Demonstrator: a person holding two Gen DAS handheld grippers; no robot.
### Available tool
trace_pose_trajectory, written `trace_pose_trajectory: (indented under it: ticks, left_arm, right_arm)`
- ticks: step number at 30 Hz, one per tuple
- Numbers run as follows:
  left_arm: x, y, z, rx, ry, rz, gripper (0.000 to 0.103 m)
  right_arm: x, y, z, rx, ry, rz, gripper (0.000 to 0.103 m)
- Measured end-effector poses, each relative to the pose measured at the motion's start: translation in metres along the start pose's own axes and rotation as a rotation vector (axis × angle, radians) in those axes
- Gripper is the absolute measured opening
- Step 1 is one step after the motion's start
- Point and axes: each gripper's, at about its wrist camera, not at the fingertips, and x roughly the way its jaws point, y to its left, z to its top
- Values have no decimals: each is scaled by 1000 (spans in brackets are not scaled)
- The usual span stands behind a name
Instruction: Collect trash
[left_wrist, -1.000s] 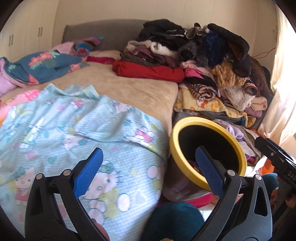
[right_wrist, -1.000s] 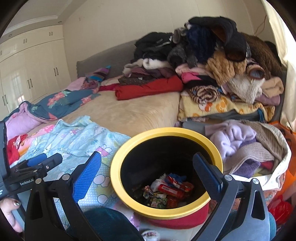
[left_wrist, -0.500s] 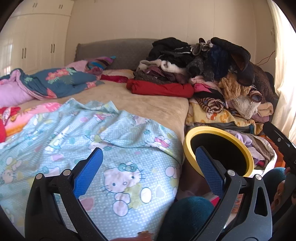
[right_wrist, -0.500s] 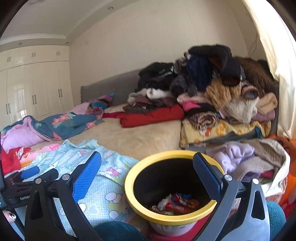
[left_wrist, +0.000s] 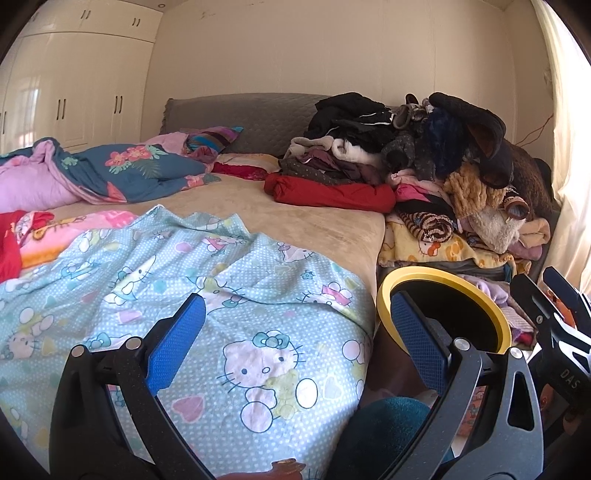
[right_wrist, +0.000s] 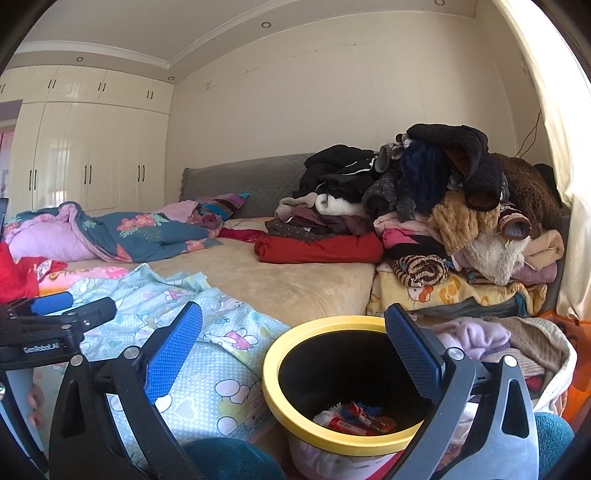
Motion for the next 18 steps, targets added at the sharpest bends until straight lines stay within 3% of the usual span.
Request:
trace_pose_trajectory:
  ticks: [18]
  left_arm:
    - [-1, 2, -1, 0, -1, -1, 92]
  right_arm:
    - [2, -4, -2, 16, 2, -17, 97]
